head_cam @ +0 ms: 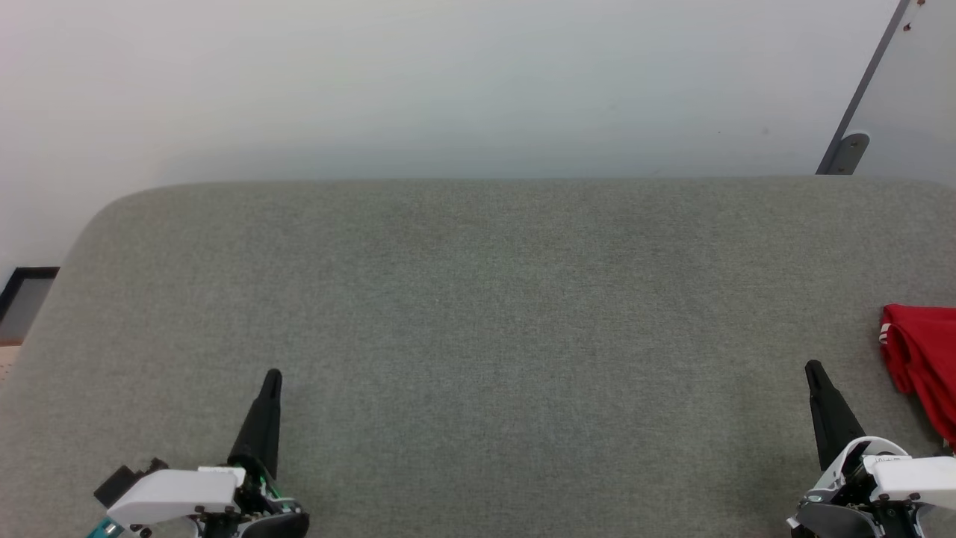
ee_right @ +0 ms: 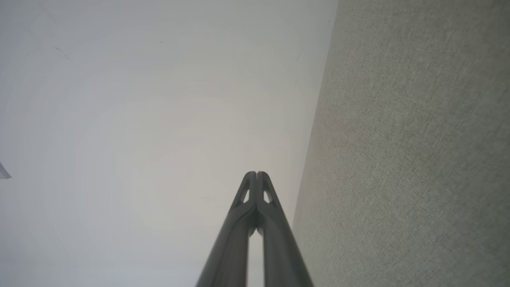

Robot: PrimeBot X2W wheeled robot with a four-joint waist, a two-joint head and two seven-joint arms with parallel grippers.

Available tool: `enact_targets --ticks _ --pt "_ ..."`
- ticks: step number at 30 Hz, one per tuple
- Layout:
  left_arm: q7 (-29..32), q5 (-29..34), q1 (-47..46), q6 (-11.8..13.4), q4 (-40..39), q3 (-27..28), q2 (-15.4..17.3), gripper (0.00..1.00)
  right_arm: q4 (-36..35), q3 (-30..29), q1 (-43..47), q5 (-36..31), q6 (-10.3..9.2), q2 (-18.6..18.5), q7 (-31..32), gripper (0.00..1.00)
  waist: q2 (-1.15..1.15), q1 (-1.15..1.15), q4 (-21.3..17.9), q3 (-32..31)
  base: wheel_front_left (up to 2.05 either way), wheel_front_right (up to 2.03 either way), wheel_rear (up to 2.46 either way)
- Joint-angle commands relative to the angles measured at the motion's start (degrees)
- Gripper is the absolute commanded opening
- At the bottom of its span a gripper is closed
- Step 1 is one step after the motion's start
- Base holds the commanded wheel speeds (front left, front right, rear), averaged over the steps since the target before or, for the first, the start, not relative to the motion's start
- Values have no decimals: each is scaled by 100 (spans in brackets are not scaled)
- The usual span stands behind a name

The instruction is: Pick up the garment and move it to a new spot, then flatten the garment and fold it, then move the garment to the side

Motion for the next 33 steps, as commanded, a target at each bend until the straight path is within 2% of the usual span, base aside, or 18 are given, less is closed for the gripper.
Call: enact_targets --ticks 1,33 --pt "20 34 -64 -20 9 16 -14 0 2 -4 -19 6 -8 23 16 0 0 0 0 0 0 0 0" --pt "35 47 -67 -20 11 41 -31 0 3 -9 -20 -1 -8 27 17 0 0 0 0 0 0 0 0"
